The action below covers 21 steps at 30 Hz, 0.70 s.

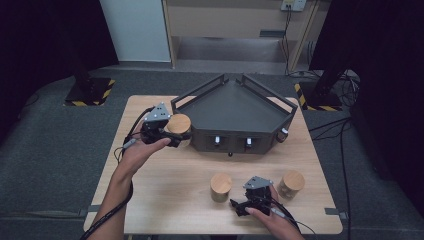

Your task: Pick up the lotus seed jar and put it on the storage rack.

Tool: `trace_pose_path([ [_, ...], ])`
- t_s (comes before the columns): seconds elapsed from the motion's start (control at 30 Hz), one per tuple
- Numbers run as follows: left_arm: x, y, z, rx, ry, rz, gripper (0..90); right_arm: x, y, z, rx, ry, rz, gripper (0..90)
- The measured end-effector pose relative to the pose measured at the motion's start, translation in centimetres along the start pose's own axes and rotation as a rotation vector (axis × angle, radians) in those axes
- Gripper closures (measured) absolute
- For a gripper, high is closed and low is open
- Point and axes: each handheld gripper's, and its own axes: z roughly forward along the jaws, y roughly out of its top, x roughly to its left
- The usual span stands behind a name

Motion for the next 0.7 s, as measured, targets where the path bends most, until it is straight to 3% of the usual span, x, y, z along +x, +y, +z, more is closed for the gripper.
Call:
trace_pose_path([
  [0.3,0.1,0.8,0.0,-0.006,0.009,0.006,24.2,0.0,0.0,0.0,0.000,0.000,0.000,0.6],
  [0.7,0.7,1.7,0.8,-0.014,-0.012,0.007,24.3,0.0,0.0,0.0,0.000,0.000,0.000,0.6],
])
